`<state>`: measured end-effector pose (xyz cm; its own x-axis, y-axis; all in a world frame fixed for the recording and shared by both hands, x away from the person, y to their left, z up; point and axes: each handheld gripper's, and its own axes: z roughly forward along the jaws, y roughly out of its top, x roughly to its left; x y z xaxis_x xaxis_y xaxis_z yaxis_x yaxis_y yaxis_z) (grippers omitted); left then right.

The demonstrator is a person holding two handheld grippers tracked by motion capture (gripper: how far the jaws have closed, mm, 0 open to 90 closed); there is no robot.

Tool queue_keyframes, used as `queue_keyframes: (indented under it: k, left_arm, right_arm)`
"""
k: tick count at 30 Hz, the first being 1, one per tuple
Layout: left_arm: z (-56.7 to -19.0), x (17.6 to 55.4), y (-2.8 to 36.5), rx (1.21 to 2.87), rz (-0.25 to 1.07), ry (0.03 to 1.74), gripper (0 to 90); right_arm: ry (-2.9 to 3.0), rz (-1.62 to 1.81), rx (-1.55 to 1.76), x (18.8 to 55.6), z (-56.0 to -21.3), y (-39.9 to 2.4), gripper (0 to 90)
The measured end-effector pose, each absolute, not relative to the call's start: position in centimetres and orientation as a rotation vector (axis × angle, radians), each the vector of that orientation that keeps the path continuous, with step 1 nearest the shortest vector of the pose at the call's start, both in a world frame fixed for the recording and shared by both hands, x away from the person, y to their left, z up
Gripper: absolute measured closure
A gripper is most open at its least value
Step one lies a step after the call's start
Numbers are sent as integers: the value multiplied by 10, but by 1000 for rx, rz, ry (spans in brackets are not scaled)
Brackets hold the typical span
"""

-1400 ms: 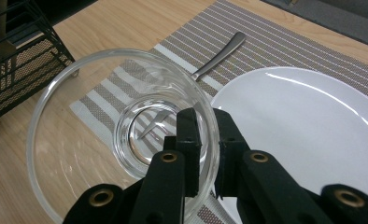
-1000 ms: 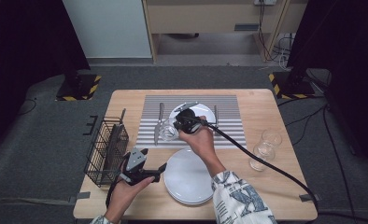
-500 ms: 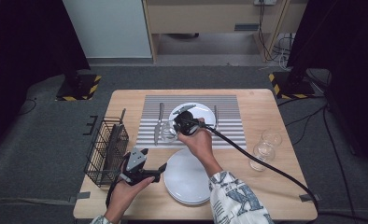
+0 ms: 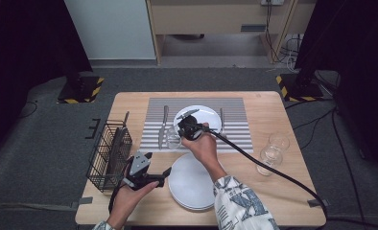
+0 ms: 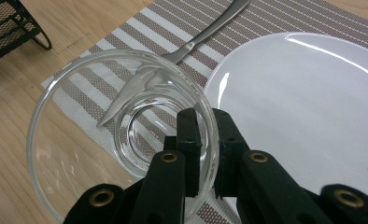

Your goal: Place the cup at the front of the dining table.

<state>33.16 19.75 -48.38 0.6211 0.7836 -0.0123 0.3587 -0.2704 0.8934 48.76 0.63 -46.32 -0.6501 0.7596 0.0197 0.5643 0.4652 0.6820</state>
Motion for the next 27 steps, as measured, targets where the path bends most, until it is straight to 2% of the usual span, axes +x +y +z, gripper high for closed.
queue_keyframes:
  k: [27]
  left_arm:
    - [-483,331,197,1870,550,909,62]
  right_arm:
    - [2473,939,1147,488,-469,8,834]
